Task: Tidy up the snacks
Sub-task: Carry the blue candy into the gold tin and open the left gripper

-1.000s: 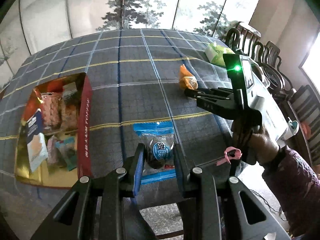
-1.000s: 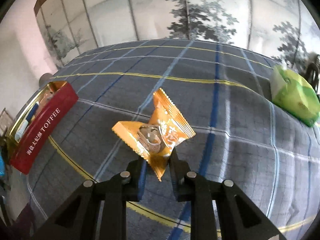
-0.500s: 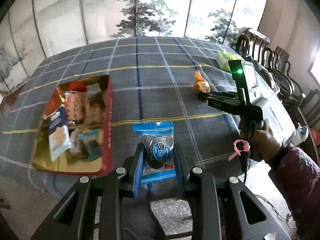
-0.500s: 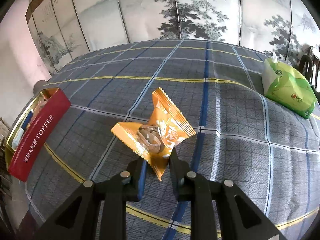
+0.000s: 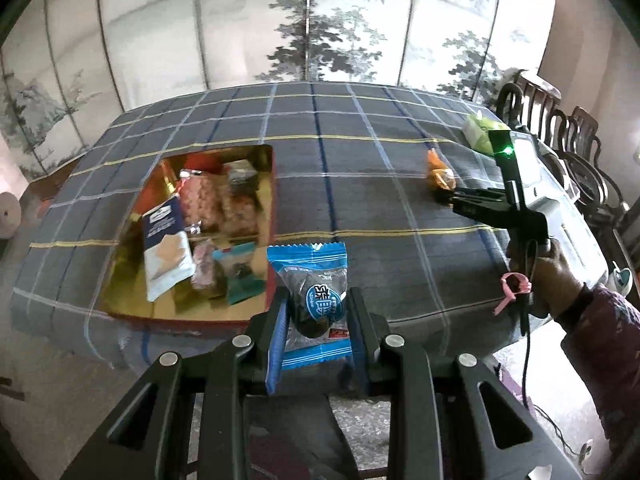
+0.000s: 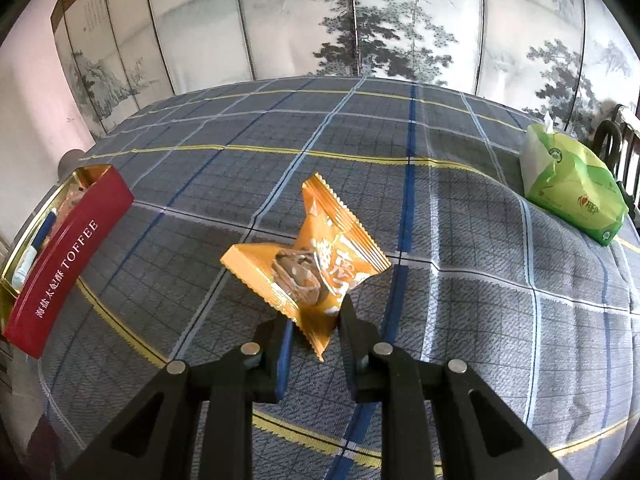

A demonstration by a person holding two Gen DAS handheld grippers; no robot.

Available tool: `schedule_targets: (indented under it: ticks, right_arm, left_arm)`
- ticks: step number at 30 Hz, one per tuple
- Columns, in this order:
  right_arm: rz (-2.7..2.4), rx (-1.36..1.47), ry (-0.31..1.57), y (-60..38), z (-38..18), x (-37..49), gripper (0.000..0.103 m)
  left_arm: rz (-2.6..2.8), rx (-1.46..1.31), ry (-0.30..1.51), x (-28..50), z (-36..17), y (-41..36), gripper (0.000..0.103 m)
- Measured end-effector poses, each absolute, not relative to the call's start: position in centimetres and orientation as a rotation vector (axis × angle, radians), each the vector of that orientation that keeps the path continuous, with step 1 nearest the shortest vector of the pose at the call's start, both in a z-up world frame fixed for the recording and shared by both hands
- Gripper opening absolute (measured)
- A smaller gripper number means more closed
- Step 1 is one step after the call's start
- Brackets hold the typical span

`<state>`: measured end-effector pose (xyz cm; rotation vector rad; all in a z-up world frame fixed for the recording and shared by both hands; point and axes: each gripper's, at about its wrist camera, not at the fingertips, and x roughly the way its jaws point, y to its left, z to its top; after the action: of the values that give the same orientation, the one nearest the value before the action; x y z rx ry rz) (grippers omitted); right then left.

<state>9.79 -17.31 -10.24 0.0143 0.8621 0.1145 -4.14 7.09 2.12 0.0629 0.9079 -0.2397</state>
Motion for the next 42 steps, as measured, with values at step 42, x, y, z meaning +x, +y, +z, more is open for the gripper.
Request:
schedule_targets:
  ticks: [42]
  right_arm:
    - [0.106,0.009,0.863,-17.3,-10.2,9.7,0.02]
  left_arm:
    - [-0.073,0.049,0.909,6.8,1.3,16.0,0.025]
